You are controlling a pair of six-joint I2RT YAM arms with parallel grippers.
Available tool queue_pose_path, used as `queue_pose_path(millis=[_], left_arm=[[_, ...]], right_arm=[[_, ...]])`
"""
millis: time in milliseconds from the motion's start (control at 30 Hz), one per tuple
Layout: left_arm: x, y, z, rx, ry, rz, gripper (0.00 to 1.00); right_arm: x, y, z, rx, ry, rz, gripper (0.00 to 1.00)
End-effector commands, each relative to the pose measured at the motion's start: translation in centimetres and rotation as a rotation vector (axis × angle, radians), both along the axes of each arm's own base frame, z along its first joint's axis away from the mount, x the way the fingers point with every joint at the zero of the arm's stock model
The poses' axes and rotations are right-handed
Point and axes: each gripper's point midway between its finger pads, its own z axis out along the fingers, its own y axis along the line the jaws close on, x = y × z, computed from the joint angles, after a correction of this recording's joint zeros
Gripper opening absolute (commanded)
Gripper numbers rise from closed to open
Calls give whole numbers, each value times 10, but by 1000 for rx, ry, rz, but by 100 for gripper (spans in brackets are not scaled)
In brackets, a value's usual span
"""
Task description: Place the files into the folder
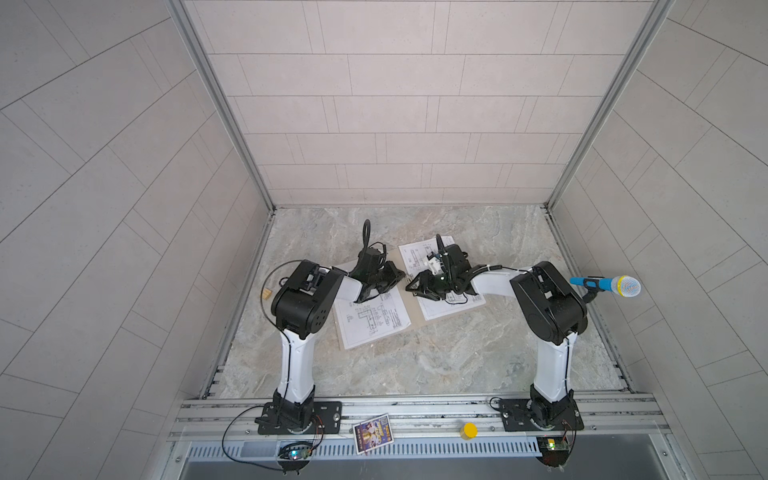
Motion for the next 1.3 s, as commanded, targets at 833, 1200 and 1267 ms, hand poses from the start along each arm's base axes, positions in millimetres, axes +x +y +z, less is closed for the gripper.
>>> queue_pose_path(millis=[833, 1200, 1267], left_arm=[[-9, 6, -24, 39, 58, 1, 9], [-10, 6, -25, 39, 57, 0, 9], [-10, 5, -24, 38, 57, -2, 9]], right_arm=[[6, -19, 2, 65, 16, -164, 45], [8, -25, 16, 67, -25, -203, 44], [8, -25, 18, 71, -25, -202, 44]])
